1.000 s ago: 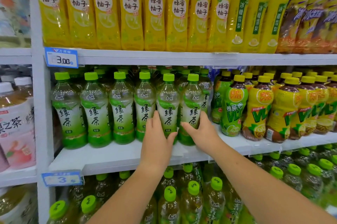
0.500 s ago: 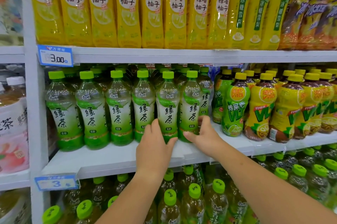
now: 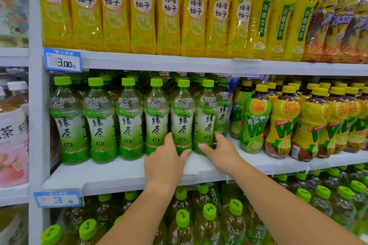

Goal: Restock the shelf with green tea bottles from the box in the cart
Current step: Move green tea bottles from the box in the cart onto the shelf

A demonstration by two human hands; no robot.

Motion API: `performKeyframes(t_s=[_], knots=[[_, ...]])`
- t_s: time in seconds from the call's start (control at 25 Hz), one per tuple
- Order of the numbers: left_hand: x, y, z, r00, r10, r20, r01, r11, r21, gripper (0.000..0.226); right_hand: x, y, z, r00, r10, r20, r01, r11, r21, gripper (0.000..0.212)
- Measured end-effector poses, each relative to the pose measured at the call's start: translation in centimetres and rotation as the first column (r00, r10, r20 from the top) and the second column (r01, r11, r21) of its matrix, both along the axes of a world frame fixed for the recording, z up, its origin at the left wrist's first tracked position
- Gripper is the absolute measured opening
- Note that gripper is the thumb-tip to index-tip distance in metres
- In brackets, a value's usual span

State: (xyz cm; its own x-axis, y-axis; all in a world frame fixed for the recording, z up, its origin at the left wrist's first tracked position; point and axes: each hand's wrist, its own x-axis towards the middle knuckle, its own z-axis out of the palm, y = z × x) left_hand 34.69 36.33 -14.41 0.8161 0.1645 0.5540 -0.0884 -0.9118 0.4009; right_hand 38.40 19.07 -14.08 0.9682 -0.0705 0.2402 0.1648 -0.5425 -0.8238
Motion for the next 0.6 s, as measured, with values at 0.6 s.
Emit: performKeyframes(t_s=[0.6], knots=[[0.38,0.35,-0.71,0.997,-0.081,-0.001,0.079,0.970,-0.228,0.068,0.61,-0.86,-0.50,0.999,0.023,-0.032,-0.021,0.998,0.054,0.039]])
